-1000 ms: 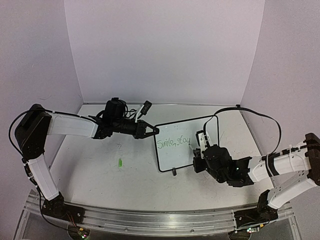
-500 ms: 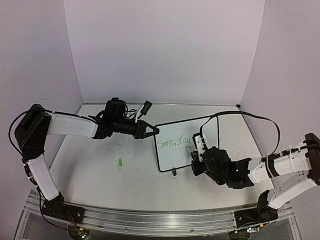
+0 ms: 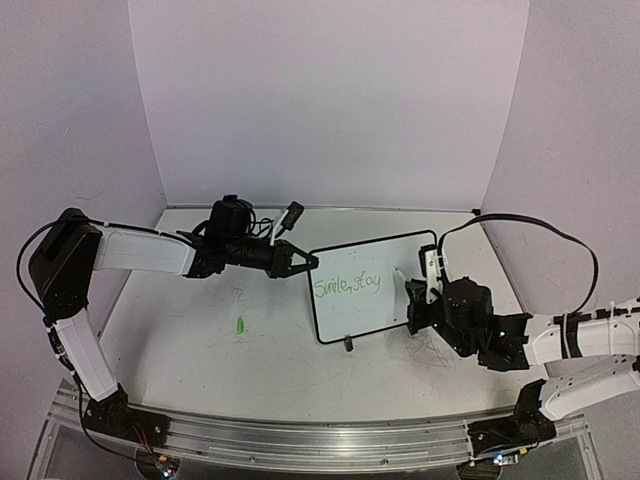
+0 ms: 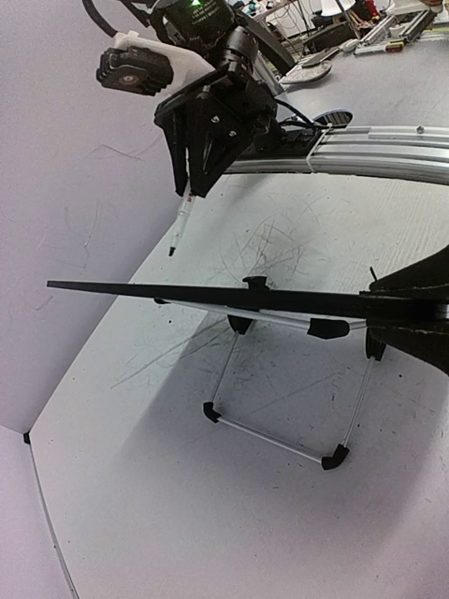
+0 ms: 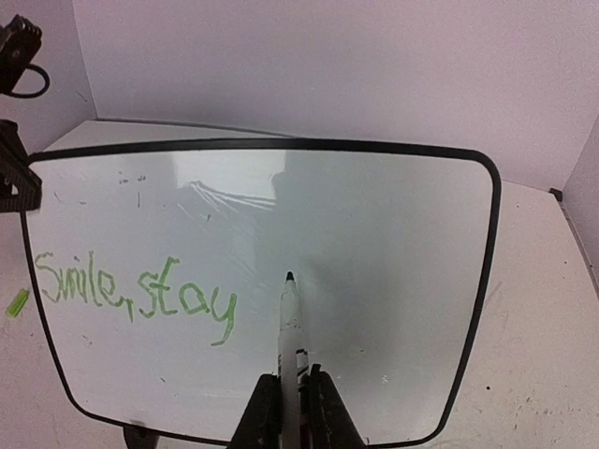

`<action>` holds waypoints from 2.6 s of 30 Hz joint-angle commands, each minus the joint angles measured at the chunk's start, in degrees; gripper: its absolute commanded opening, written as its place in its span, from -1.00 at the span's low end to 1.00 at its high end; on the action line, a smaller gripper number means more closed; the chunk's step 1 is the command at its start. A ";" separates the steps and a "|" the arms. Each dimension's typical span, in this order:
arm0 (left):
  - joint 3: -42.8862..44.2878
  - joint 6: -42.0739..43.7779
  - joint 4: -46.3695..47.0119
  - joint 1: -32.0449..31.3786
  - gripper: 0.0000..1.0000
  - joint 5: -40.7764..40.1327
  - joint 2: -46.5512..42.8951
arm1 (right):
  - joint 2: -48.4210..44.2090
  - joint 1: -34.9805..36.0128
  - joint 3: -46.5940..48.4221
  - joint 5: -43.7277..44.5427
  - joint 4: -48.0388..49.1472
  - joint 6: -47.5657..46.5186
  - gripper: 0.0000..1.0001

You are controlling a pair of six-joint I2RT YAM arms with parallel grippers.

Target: Write a sentence on the whiteboard

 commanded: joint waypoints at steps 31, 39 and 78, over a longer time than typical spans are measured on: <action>1.08 1.93 -3.13 -0.92 -1.00 -0.95 -1.65 | 1.74 0.33 -0.61 -5.02 3.40 -3.08 -1.00; 1.10 2.04 -3.23 -0.93 -1.00 -0.91 -1.67 | 2.62 1.25 0.30 -1.18 3.46 -3.13 -1.00; 1.17 2.39 -3.66 -1.18 -1.00 -1.13 -1.95 | 8.95 -1.34 4.53 0.58 4.82 -3.14 -1.00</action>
